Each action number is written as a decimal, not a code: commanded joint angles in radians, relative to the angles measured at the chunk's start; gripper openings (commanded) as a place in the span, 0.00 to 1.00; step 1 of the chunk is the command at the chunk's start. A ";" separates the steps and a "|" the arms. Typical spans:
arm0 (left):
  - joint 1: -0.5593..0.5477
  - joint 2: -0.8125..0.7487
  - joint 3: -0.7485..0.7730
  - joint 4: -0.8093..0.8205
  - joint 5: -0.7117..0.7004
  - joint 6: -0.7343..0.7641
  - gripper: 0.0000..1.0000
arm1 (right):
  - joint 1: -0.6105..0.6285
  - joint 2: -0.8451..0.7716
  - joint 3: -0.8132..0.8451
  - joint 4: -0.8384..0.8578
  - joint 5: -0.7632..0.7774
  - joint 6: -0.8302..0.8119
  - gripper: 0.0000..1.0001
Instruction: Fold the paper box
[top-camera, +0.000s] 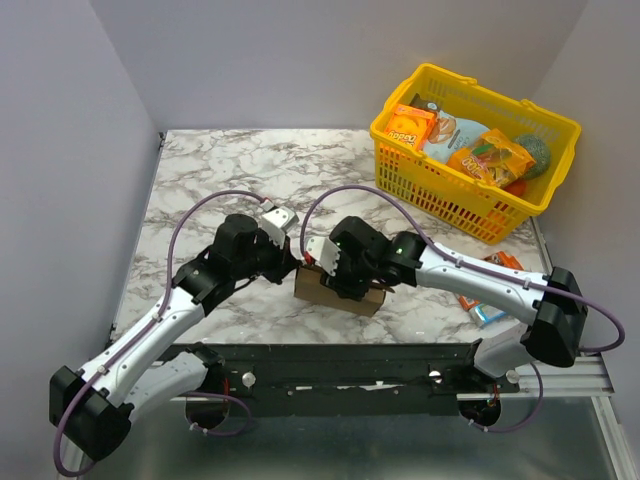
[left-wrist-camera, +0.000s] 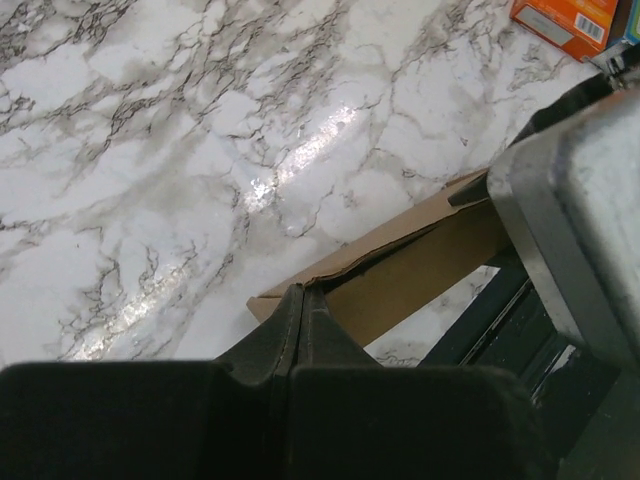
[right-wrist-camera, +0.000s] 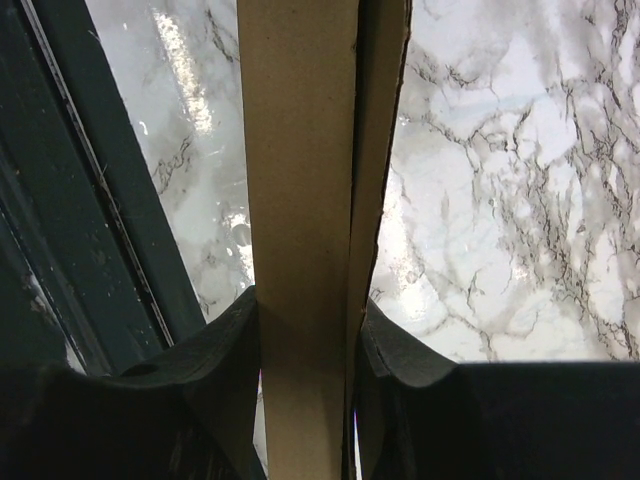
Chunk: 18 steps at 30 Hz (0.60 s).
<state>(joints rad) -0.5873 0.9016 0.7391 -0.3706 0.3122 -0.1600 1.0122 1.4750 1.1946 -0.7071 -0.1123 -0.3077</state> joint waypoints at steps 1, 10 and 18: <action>-0.017 0.033 0.074 -0.040 -0.071 -0.108 0.00 | -0.004 0.050 0.008 -0.012 0.077 0.007 0.40; -0.017 0.053 0.054 -0.002 -0.104 -0.332 0.00 | -0.006 0.076 0.010 0.000 0.135 0.042 0.39; -0.017 0.005 -0.024 0.065 -0.136 -0.509 0.00 | -0.004 0.097 0.008 0.005 0.135 0.053 0.39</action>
<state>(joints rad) -0.5949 0.9447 0.7357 -0.3695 0.1566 -0.5228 1.0149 1.5223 1.2133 -0.6800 -0.0620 -0.2512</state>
